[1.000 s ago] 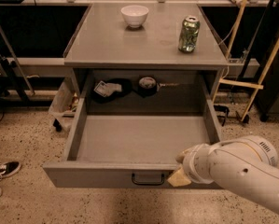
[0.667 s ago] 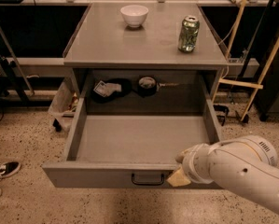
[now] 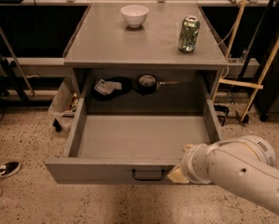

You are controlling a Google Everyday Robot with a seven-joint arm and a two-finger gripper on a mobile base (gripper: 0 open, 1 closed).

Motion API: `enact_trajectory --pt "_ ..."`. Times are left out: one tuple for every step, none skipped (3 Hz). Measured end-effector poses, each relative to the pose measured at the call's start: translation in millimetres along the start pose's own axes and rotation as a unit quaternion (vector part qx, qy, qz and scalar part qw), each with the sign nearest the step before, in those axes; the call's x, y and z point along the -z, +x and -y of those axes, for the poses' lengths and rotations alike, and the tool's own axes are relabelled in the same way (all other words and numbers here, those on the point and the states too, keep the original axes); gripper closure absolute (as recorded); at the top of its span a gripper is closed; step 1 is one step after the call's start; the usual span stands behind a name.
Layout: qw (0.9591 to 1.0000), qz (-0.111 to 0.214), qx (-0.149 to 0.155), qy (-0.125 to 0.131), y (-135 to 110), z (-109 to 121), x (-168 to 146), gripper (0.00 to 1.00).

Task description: Open top drawer

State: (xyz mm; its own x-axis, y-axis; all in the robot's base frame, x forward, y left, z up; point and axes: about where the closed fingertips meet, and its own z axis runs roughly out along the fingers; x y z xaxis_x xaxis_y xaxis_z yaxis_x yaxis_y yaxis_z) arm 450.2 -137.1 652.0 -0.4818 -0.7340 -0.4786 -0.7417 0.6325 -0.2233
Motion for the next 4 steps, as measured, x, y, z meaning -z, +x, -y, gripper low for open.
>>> enact_trajectory --pt "1.0000 0.000 0.000 0.000 0.0 0.0 0.0 0.00" --pt "1.0000 0.000 0.000 0.000 0.0 0.0 0.1 0.00" --pt "0.9996 0.003 0.005 0.029 -20.0 11.4 35.7 0.00" --pt "0.9974 -0.003 0.002 0.072 -49.0 16.2 120.5 0.00"
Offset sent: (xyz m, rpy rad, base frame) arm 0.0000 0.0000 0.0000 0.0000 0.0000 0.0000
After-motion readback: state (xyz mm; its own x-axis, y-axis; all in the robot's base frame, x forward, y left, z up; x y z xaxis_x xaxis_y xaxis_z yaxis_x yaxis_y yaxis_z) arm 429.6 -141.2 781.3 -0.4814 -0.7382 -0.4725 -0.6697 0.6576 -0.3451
